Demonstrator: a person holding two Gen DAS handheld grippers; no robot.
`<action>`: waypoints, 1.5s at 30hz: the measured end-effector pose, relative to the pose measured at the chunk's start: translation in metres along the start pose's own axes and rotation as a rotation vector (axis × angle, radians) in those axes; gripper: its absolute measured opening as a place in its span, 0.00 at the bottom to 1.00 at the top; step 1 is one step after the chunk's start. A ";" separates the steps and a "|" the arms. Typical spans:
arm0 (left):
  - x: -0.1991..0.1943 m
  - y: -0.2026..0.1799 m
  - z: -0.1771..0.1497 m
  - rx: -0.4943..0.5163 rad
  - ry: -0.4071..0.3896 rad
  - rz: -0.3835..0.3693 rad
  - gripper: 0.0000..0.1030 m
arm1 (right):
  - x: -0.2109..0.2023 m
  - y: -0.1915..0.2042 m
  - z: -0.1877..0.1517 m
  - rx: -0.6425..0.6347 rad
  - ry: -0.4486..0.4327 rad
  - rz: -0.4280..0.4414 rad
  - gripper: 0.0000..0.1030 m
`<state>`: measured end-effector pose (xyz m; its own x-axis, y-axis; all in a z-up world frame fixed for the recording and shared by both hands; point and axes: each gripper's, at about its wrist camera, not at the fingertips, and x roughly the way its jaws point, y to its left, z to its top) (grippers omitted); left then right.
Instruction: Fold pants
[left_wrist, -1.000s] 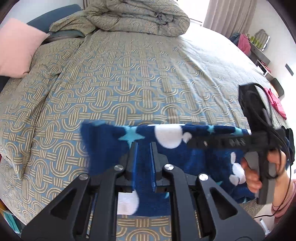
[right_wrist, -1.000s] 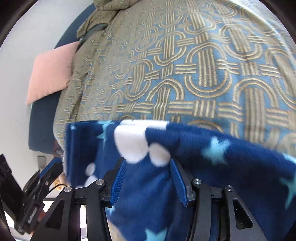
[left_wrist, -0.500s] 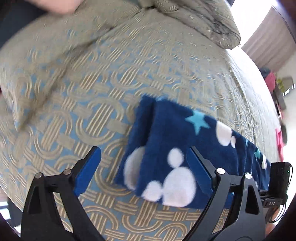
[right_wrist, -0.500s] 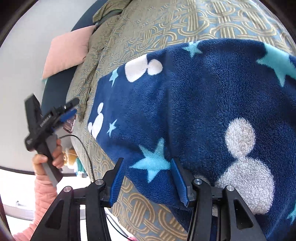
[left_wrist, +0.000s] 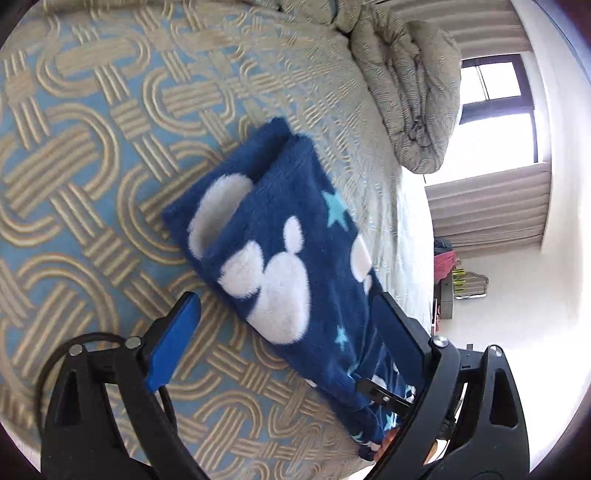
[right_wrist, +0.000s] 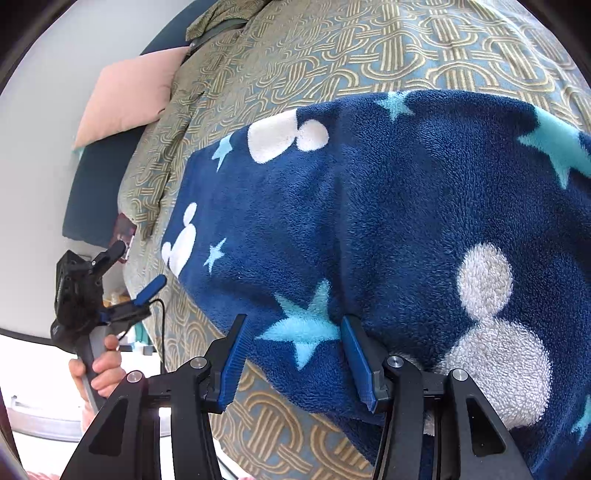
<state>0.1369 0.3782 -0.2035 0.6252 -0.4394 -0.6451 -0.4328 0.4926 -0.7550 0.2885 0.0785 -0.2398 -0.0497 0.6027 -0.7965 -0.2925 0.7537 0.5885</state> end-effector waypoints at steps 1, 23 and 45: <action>0.009 0.002 0.002 -0.002 -0.003 0.009 0.83 | 0.002 0.002 0.000 0.003 -0.001 -0.004 0.50; 0.007 -0.168 -0.027 0.524 -0.247 0.131 0.21 | -0.014 -0.044 0.054 0.181 -0.189 0.020 0.50; 0.158 -0.267 -0.238 1.056 0.232 0.156 0.24 | -0.166 -0.176 -0.102 0.431 -0.371 0.270 0.66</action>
<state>0.1967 -0.0012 -0.1319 0.4265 -0.3923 -0.8150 0.3478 0.9029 -0.2526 0.2511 -0.1809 -0.2257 0.2896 0.7790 -0.5562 0.0994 0.5535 0.8269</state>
